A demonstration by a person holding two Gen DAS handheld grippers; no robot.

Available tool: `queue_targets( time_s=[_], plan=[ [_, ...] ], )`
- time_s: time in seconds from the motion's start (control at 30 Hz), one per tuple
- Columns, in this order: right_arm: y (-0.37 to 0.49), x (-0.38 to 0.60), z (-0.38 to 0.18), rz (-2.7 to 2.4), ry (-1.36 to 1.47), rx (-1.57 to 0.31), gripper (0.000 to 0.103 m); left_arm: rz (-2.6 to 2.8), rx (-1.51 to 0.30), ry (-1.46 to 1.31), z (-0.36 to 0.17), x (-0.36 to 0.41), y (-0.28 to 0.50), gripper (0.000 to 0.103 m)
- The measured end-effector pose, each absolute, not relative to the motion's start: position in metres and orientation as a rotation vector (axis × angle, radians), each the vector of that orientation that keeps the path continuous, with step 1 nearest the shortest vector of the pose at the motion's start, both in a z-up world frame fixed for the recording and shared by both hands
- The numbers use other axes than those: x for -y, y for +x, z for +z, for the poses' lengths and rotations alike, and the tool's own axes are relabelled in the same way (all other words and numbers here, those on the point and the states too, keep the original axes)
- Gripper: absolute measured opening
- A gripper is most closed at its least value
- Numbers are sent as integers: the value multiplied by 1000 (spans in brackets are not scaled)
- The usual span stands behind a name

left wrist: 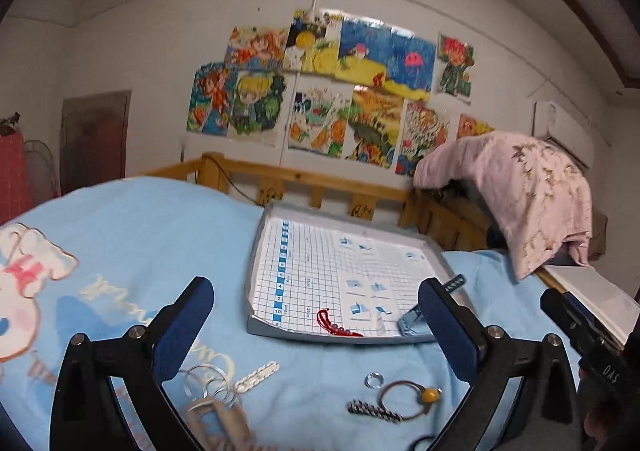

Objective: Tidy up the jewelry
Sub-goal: 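Withdraw both tools from the tray toward the remaining jewelry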

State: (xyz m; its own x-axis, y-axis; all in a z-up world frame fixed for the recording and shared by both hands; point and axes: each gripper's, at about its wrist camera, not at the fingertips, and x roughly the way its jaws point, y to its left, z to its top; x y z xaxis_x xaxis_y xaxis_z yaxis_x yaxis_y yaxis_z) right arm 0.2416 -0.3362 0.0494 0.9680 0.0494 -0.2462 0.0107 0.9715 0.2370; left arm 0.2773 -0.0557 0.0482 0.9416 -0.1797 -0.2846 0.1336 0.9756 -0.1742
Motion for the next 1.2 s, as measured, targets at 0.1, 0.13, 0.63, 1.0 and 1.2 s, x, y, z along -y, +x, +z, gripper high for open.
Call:
queue_targets(
  time_s=[0.1,0.13,0.63,1.0,1.2],
  plan=[
    [214,323,62,22,209,-218,102,-161,-279,-134,56,47,251,103],
    [208,320,66,21,203,-211,102,-158,-274,-129,57,44,243,103],
    [94,265,79,5,106,-133,102,-158,-381,111,5,6,139,103],
    [101,261,40,37,142,-345,102,-153,-556,48,-25,-26,167,103],
    [124,262,18,56,122,-446,101,-184,-572,71,-32,-18,199,103]
  ],
)
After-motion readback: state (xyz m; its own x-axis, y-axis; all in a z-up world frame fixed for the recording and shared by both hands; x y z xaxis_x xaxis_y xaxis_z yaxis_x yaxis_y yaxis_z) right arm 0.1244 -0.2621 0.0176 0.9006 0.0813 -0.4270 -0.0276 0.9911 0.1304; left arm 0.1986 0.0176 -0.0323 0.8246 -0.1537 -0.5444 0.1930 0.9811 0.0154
